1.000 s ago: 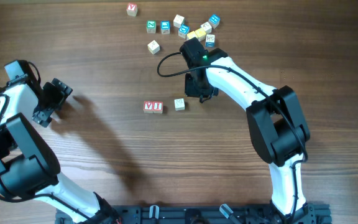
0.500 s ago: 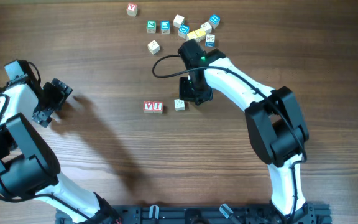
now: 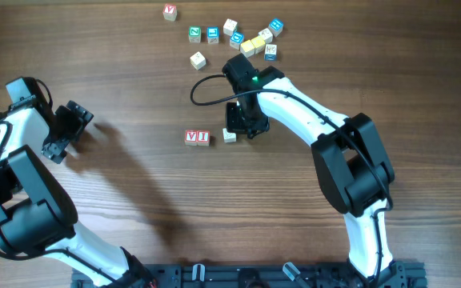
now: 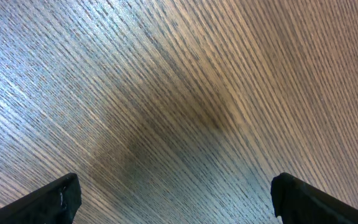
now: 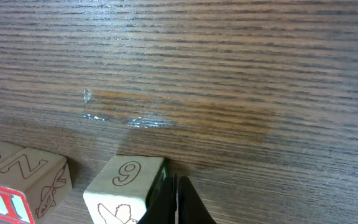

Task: Form a horizontal line
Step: 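Set the white block down beside the 'I' block and release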

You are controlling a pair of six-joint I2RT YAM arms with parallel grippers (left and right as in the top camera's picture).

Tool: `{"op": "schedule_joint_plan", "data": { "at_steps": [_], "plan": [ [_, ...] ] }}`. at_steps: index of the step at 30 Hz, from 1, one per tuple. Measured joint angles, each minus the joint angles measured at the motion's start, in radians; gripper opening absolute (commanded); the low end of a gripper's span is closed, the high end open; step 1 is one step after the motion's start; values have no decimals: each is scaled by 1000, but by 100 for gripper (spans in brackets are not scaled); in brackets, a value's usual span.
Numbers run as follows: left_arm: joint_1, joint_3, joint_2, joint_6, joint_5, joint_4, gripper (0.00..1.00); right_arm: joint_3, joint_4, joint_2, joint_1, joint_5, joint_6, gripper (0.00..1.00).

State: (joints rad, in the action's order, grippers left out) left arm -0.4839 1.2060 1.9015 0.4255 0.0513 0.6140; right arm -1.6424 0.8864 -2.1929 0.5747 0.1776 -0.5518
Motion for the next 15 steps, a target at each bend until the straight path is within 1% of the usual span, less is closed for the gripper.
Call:
{"op": "schedule_joint_plan", "data": {
  "at_steps": [15],
  "plan": [
    [0,0,0,0,0,0,100,0,2,0,17,51,0,4]
  ]
}}
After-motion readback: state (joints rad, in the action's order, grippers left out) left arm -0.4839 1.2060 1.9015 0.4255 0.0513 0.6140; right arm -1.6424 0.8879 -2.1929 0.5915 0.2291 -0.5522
